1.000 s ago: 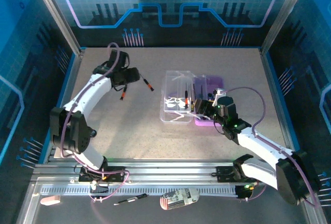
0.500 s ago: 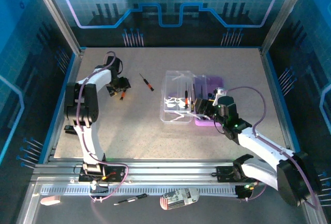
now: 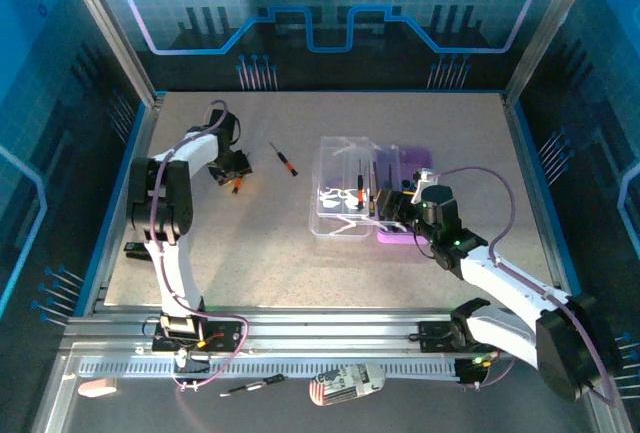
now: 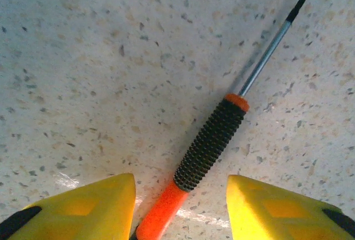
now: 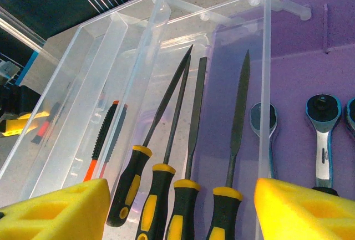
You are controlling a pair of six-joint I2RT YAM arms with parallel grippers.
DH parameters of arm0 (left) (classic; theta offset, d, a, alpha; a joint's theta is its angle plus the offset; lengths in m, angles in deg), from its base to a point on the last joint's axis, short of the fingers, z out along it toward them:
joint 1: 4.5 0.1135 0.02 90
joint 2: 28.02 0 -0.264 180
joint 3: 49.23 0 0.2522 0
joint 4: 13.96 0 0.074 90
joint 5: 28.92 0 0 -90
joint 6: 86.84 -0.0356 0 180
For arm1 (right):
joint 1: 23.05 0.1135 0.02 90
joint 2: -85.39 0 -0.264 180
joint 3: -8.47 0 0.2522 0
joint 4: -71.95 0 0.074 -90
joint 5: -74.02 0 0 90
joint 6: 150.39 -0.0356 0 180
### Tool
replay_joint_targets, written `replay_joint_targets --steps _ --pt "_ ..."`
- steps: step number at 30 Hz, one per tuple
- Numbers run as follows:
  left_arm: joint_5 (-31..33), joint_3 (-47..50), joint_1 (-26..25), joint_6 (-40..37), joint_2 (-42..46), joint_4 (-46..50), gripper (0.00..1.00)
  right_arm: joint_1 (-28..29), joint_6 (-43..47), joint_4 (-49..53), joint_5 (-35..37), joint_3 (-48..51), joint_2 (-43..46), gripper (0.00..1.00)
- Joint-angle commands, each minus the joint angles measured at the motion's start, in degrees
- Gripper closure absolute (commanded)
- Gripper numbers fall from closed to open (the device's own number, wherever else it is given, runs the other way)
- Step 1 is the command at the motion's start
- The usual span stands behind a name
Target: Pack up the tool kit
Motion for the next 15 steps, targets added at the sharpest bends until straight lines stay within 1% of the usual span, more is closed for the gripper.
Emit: replay_joint_targets --steps 1,2,7,11,15 --pt "1.59 -1.46 -1.36 -1.12 -1.83 2.52 0.55 0.89 0.72 0.07 0.61 -1.7 1.04 0.3" --pt "1.44 -1.39 -1.36 -1.04 -2.02 2.42 0.56 0.91 0.72 0.14 0.56 -1.66 1.21 0.3" --pt "0.68 -0.78 -1.95 -0.94 -1.31 2.33 0.69 0.92 0.76 0.24 0.9 -1.57 1.65 0.3" --pt "0.18 -0.84 -2.58 -1.2 -0.29 2.45 0.74 0.93 0.72 0.29 0.56 -1.66 1.65 0.3" --pt "-0.47 -1.15 -2.82 -1.38 0.08 2.59 0.74 0.96 0.72 0.25 0.55 -1.65 1.67 0.3"
